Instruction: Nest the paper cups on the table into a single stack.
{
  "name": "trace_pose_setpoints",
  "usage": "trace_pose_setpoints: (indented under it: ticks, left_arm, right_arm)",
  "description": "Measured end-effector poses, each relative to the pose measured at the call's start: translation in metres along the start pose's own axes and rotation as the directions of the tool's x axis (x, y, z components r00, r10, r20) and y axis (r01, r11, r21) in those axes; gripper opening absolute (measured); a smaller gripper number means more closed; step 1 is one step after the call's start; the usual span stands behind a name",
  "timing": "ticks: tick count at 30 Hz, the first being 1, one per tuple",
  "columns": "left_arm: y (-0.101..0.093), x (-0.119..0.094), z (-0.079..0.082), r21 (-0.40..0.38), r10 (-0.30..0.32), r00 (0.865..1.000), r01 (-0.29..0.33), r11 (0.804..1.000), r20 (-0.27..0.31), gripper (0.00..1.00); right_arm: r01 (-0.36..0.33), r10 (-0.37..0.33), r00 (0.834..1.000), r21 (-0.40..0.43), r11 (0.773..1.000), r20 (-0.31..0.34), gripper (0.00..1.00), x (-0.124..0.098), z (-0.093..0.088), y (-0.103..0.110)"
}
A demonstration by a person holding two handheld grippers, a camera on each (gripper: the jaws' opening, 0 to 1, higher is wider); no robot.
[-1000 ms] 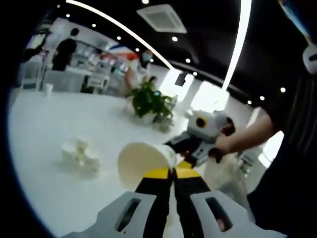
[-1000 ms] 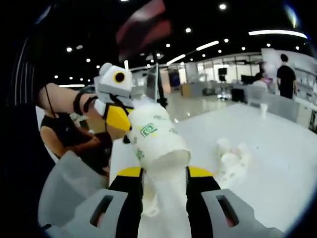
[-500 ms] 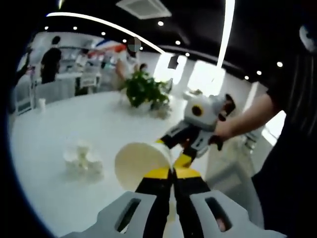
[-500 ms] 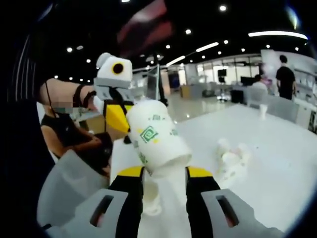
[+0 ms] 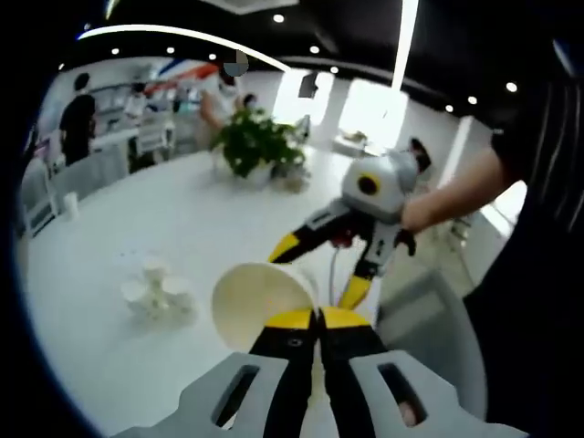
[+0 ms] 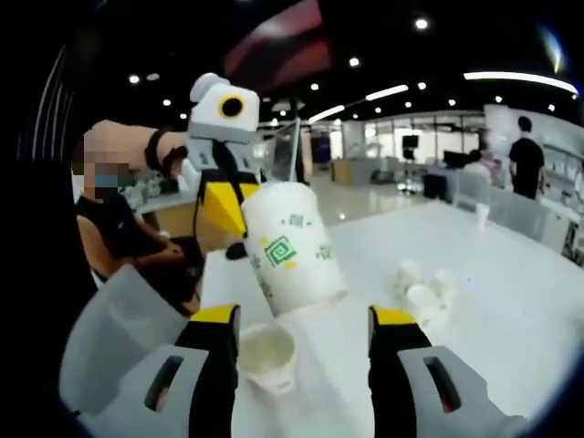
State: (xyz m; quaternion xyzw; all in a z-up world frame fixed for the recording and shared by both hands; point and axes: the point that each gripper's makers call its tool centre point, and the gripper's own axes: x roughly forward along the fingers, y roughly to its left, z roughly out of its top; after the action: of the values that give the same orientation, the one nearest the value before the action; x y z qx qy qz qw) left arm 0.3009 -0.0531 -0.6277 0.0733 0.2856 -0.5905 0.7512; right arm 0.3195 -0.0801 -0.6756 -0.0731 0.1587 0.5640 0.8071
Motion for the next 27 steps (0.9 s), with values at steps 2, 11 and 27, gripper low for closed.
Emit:
trace_pose_setpoints:
  ticks: [2, 11, 27]
  left_arm:
    - [-0.003, 0.001, 0.000, 0.013, -0.008, 1.000, 0.008, 1.000, -0.021, 0.00]
    - [-0.009, 0.005, -0.015, 0.065, -0.009, 0.987, 0.020, 0.998, -0.158, 0.00]
    - [-0.009, 0.006, -0.054, 0.168, 0.034, 0.897, 0.045, 0.985, -0.440, 0.00]
  right_arm:
    - [-0.006, 0.006, 1.000, -0.008, 1.000, 0.003, 0.60, 0.001, 0.000, 0.003]
    - [-0.027, 0.022, 0.999, -0.141, 0.990, -0.036, 0.82, 0.005, -0.016, 0.019]
    - [0.002, -0.007, 0.999, -0.109, 0.994, -0.038, 0.93, 0.003, -0.034, 0.018]
